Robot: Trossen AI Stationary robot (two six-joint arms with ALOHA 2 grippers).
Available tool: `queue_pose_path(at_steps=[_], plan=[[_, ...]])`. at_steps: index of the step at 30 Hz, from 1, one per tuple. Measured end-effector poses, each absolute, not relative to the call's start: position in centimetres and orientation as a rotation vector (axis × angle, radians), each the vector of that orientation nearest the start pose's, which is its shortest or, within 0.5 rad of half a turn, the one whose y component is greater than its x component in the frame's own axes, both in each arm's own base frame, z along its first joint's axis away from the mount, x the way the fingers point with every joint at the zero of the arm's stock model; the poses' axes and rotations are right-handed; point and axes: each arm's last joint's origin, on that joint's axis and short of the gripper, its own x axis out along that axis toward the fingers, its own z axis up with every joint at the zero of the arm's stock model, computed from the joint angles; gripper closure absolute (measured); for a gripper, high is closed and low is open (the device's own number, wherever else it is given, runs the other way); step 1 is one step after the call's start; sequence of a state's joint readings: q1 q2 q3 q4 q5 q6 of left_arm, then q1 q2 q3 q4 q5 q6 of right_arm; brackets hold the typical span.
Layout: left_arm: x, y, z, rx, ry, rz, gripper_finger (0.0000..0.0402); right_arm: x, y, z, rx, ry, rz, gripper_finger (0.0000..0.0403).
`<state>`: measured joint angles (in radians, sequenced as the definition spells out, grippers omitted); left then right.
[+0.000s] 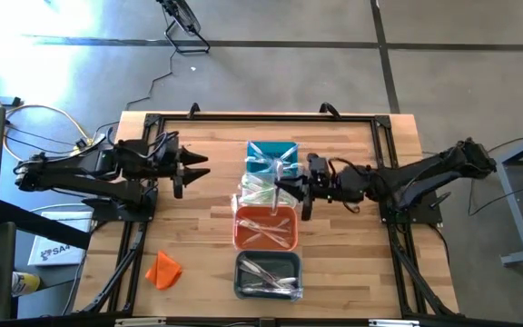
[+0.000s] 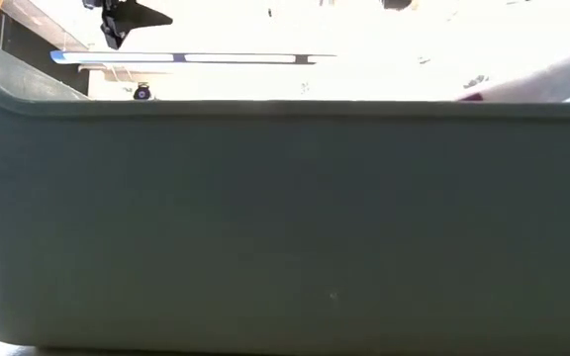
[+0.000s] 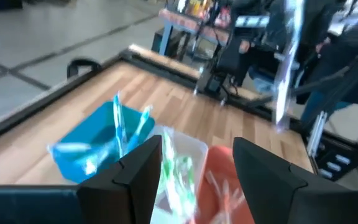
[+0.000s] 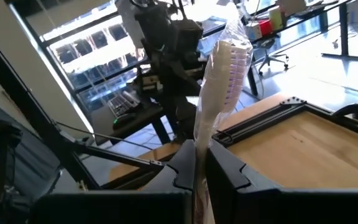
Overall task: Pick & Place Toothbrushes
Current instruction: Put the violet toothbrush into the green bin
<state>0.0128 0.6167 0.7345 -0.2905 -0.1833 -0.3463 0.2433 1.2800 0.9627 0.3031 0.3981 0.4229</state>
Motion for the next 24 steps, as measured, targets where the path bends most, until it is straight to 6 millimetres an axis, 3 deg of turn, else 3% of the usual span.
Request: queue_pose_path(at_steps=[14,24], plan=[[13.6,0.5,32.1,-0.348,0.221,0.170,0.0206,25.8,13.7,33.7,0.469,-0.103,-0.210,0.0392],[13.5,0.5,32.0,-0.346,0.231,0.172,0.0206,28.1,17.9,34.6,0.395,-0.014,-0.199,0.0392]])
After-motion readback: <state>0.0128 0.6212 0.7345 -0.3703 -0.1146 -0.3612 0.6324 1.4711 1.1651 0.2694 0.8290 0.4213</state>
